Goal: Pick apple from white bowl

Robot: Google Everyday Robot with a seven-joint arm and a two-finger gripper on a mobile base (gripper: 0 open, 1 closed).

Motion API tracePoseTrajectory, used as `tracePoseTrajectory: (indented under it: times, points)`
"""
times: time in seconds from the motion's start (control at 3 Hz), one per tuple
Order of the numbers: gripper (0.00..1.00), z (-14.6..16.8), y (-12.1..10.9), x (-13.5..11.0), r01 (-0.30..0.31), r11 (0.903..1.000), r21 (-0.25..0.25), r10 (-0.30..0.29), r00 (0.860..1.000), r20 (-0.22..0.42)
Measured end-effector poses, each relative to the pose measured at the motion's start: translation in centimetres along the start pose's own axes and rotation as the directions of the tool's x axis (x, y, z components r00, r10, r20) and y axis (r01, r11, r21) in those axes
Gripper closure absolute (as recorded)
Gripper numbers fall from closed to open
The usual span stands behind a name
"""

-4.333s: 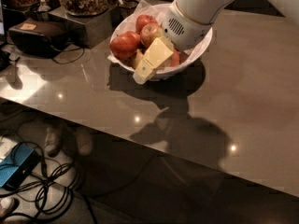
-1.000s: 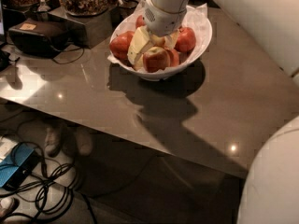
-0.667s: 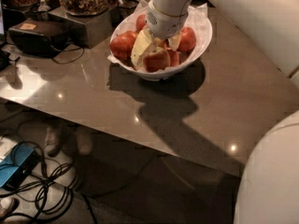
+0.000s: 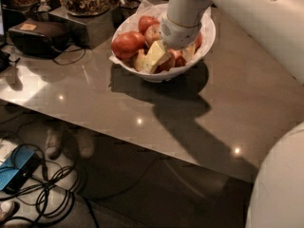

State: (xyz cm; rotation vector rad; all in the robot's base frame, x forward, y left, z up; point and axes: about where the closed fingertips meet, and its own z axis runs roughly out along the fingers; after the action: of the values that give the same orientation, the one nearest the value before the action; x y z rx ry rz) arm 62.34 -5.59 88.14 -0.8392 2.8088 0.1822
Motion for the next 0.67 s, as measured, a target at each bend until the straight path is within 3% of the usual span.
tracePoseTrajectory:
  times: [0.33,0.67]
  points:
    - [0.29,-0.15,-0.13,0.08,-0.001,1.0000,-0.001,0.001,1.000,-0.004]
    - [0.47,-0.15,-0.13,0.08,-0.001,1.0000,-0.001,0.001,1.000,-0.004]
